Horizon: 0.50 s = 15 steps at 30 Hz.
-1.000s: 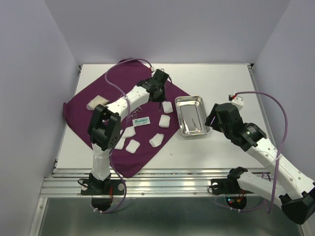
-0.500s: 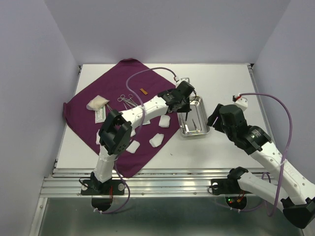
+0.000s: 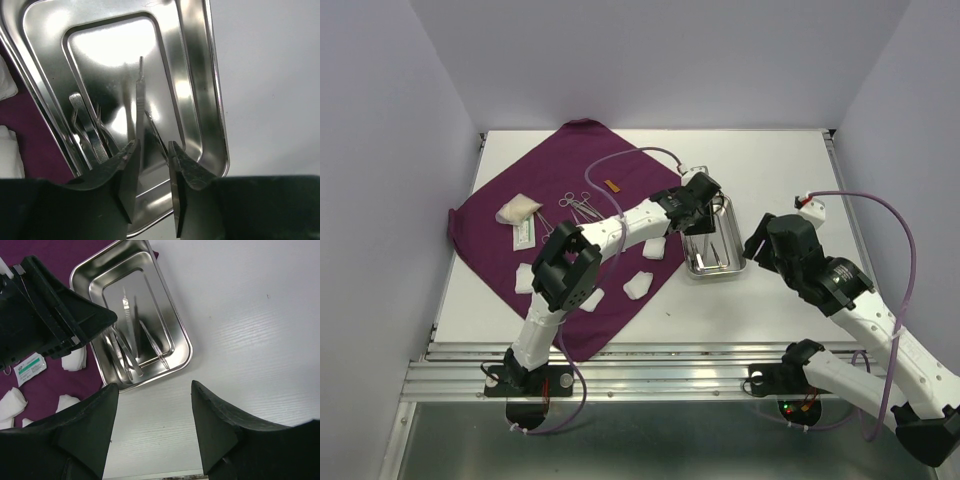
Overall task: Prepare the surgical pack
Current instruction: Place the medical item in the container.
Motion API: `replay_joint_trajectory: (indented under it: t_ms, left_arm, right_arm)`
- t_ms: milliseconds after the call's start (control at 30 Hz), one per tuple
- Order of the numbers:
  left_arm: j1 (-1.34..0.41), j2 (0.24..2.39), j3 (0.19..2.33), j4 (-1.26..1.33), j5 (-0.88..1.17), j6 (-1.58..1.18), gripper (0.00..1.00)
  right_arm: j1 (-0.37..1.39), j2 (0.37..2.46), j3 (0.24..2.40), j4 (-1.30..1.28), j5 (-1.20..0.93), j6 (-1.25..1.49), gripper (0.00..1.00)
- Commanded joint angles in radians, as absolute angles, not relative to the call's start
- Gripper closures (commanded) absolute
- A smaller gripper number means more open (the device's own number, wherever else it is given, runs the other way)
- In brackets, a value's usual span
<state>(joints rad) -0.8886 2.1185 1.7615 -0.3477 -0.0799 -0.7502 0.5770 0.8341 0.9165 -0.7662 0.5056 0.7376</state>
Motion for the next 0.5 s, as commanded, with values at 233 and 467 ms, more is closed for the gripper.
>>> replay_joint_trajectory:
  t_ms: [233,467]
  left_arm:
    - [-0.887,2.036,1.776,-0.363,-0.198,-0.73,0.58]
    - [-0.807,2.034,1.833,-0.455,-0.317,-0.673,0.59]
  right_arm:
    - [0.581,0.827,0.923,-0.762,0.537,0.744,0.35]
    - [0.581,0.83,0.928,-0.759,0.535,0.739,0.35]
